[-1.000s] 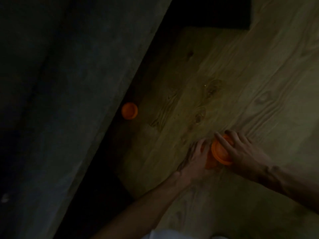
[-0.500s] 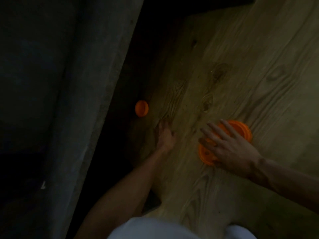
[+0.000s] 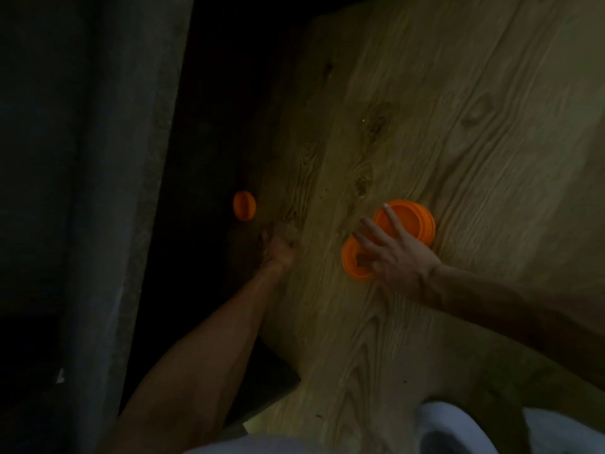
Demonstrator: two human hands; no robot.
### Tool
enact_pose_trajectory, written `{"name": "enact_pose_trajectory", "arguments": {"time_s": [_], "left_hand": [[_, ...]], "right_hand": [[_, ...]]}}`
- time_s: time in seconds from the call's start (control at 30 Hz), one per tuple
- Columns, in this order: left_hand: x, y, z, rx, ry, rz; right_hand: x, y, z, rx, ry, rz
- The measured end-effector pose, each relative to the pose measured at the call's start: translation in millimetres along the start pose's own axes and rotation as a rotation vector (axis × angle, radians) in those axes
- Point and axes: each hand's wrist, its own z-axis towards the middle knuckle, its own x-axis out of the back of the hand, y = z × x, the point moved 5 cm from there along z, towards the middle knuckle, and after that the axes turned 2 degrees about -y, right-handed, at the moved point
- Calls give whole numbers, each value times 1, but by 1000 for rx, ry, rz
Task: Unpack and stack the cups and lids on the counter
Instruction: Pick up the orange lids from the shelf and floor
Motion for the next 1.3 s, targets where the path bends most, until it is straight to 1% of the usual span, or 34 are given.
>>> {"name": "enact_pose_trajectory", "arguments": {"time_s": [0.13,0.33,0.4,0.5,0.63,0.77,1.07,1.23,1.3], "left_hand": [[-7,-5,4,6,-4,7],[-3,-9,18,30,28,-3],[2,-9,27,15,48,11],[10,-9,36,45,70,28],[11,-4,49,32,46,69],[10,-12,65,109,17,82],[18,-12,90,146,-67,137],[29,-12,90,170,-80,80],[29,-4,78,137,-92,27]], "right_hand": [[6,3,14,-7,-6,-11],[9,17,42,-91,26,161],[8,17,43,-90,19,161],[8,18,42,-73,17,162],[5,19,42,-63,11,154],[4,20,43,-46,6,160],[0,21,45,-56,17,155],[0,22,44,-64,19,155],[-2,21,45,-65,13,138]]}}
